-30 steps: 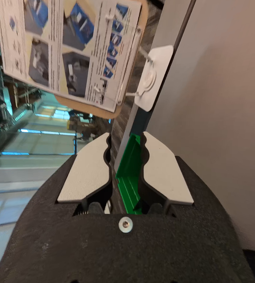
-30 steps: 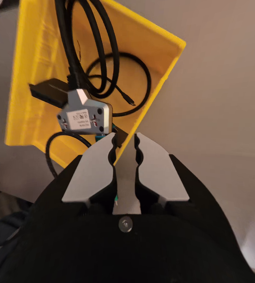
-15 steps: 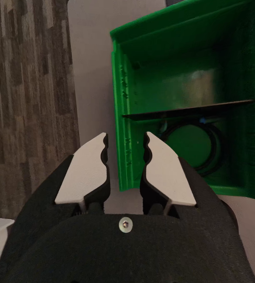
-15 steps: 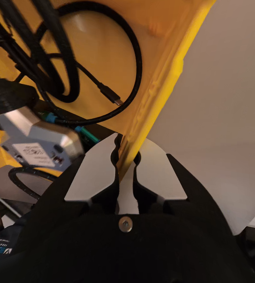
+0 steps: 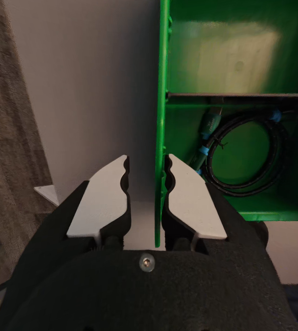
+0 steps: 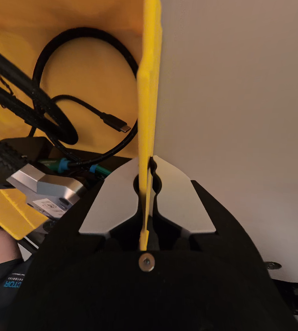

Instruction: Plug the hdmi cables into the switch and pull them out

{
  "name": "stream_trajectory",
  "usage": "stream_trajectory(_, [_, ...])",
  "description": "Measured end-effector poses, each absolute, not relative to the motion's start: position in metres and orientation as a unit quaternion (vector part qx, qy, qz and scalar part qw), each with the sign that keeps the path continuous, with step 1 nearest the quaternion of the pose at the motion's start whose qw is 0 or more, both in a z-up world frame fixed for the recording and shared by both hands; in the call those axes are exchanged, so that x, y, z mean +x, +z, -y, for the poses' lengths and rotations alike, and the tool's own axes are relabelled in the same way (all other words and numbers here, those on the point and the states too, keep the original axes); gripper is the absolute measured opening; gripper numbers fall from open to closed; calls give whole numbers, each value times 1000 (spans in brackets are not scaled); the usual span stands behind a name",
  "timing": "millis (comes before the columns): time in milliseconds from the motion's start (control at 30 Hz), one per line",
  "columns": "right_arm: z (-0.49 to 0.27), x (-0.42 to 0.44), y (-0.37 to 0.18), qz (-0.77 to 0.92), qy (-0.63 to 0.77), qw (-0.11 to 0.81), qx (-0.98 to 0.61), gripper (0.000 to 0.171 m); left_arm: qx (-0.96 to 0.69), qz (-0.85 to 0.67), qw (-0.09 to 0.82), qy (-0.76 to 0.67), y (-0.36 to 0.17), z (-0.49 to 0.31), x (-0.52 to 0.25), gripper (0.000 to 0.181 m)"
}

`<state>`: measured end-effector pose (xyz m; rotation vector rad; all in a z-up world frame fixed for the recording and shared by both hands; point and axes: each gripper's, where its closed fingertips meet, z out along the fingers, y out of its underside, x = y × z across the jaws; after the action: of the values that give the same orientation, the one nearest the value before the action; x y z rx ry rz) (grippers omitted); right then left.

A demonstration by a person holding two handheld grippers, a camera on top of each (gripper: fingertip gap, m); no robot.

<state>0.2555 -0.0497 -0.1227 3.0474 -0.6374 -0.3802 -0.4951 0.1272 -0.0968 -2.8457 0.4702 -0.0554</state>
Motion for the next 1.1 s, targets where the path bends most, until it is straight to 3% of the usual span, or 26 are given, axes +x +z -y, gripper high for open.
stream_trajectory(100, [36, 229, -123, 184, -122, 23, 975, 6, -978, -191, 70, -38, -113, -115, -479, 29])
stream_trajectory(333, [3, 173, -121, 181, -138, 50, 972, 7, -970, -240, 29, 7, -116, -105, -451, 14])
stream_trajectory(533, [-17, 124, -121, 136, -147, 55, 978, 8, -952, -302, -6, 39, -116, -89, -415, 23])
stream_trajectory(733, [-34, 76, -110, 71, -216, 20, 974, 20, -944, -329, -24, 28, -115, -73, -391, 30])
stream_trajectory(867, [-51, 100, -68, 84, -118, -77, 986, 22, -946, -321, -31, -6, -108, -64, -386, 28])
stream_trajectory(933, [-74, 89, -21, 45, -78, -198, 976, 21, -950, -312, -4, -12, -96, -68, -388, 23])
stream_trajectory(1033, [-99, -12, 52, -113, -158, -388, 901, 24, -949, -307, 70, -15, -69, -77, -387, 18])
stream_trajectory(1100, [-93, -89, 66, -199, -238, -431, 847, 43, -942, -306, 137, -8, -45, -85, -385, 18])
